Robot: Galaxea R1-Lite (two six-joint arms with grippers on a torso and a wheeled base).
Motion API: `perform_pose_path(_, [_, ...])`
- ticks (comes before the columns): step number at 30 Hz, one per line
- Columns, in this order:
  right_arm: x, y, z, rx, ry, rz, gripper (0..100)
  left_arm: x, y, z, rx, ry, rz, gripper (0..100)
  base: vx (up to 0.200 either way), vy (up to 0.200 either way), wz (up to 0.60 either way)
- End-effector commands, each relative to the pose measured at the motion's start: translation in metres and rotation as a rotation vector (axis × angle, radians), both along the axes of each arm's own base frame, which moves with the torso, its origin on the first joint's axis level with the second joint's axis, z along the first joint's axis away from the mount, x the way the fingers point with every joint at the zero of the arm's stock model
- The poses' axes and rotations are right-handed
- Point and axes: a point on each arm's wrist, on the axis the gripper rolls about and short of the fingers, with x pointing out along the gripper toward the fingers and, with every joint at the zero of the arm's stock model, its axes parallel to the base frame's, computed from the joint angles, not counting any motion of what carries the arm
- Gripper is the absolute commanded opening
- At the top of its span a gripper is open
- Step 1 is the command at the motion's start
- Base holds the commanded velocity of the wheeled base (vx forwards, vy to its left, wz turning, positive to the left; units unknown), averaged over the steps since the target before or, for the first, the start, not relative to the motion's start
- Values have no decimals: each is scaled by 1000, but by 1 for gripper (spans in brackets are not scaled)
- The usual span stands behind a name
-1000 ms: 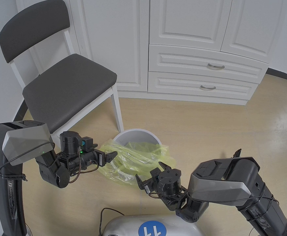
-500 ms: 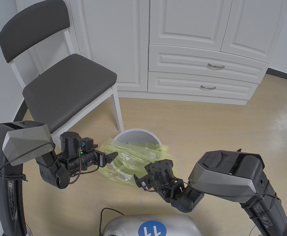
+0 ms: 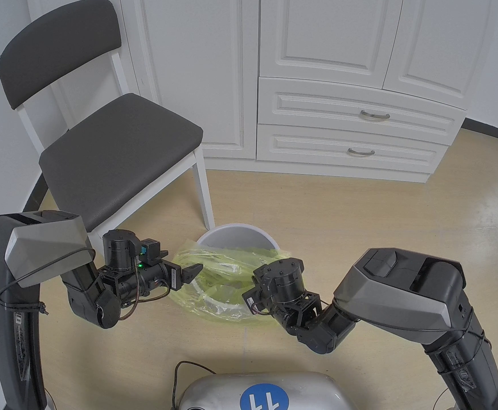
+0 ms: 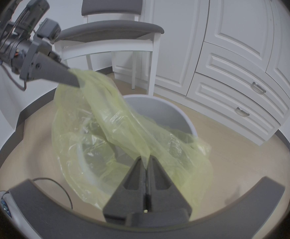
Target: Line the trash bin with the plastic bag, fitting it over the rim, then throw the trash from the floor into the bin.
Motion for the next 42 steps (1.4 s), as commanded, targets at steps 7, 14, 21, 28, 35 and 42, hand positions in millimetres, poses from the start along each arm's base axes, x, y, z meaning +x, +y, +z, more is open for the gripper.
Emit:
perform_pose_path(7, [39,14,32,25,-47,-25,0,-2,2,-5,37,17,-8,100,0,0,0])
perform_pose_path(14, [67,25,30,37,-62,-43,0,-4,4,-8,89,28,-25,100,0,0,0])
perform_pose_path(21, [94,30,17,16,-39,-69,0,-5,4,-4,87,19,-25,100,0,0,0])
perform_pose_path(28, [99,22,6,-10,-10,-84,0,-6,4,1,82,7,-25,100,0,0,0])
perform_pose_path(35, [104,22,23,84,-136,-119,0,-7,5,11,75,-20,-22,100,0,0,0])
perform_pose_path(42, [108,19,45,142,-223,-166,0,-13,-2,12,77,-16,-41,100,0,0,0])
